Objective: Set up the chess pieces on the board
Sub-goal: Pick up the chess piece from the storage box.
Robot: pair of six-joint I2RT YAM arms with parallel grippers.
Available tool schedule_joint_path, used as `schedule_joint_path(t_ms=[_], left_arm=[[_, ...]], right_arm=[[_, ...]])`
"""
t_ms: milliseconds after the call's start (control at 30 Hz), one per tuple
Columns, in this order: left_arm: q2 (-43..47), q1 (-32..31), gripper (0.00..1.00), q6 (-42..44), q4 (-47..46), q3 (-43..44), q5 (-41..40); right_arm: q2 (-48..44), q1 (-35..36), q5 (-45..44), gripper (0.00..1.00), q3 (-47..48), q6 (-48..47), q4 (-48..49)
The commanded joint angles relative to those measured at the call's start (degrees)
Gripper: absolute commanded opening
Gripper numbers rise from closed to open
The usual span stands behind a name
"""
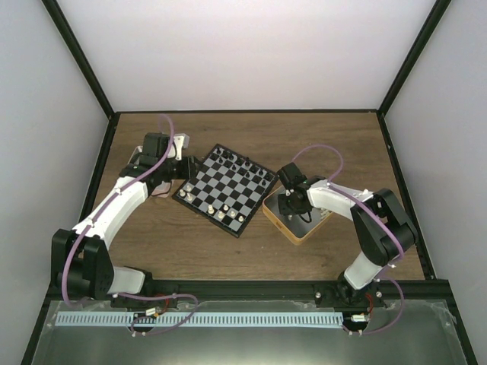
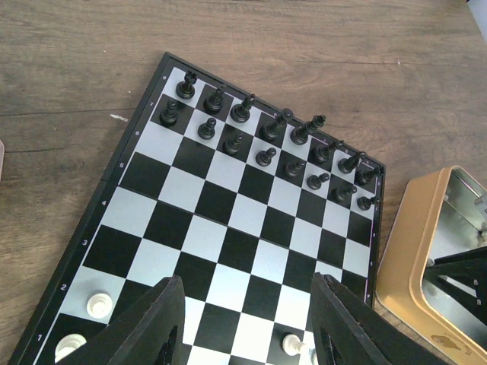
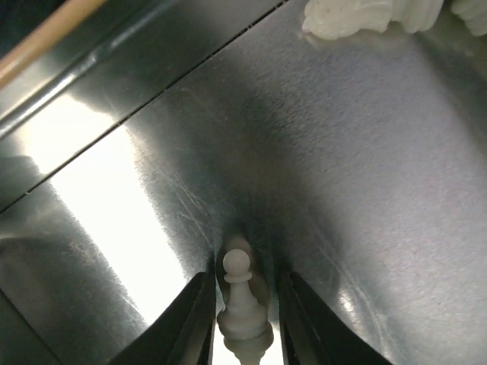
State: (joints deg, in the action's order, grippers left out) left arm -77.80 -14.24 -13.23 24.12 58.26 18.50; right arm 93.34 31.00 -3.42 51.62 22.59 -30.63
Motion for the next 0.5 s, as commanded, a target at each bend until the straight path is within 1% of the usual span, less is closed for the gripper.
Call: schedule_joint_path(t_ms=[0, 100, 133, 233, 300, 400, 467], left_arm=[[-0.3, 0.1, 0.47, 0.1, -0.7, -0.4, 0.3], [-0.4, 0.1, 0.47, 0.1, -0.7, -0.4, 0.4], [-0.4, 0.1, 0.47, 0.1, -0.7, -0.4, 0.4], [-0.3, 0.0, 0.47, 0.1, -0.7, -0.5, 0.5], [-0.3, 0.1, 0.47, 0.1, -0.7, -0.5, 0.6], [-0.3, 0.0, 0.47, 0.1, -0.8, -0.5, 0.8], [-0.3, 0.0, 0.47, 0.1, -0.7, -0.5, 0.8]], right_arm=[[0.5, 0.4, -3.1, 0.23, 1.2, 1.8, -1.0], [-0.3, 0.4, -3.7, 0.21, 0.7, 2.8, -0.7], [-0.5, 0.4, -3.5, 0.22, 0.6, 3.1, -0.8], [-1.2, 0.5, -2.7, 0.31, 0.2, 3.4, -1.7], [-1.5, 0.6, -2.3, 0.32, -0.1, 3.3, -2.2], [-1.8, 0.9, -1.8, 0.31, -0.5, 3.1, -2.8], [-1.9, 1.1, -1.9, 0.28, -0.6, 3.1, -3.0]])
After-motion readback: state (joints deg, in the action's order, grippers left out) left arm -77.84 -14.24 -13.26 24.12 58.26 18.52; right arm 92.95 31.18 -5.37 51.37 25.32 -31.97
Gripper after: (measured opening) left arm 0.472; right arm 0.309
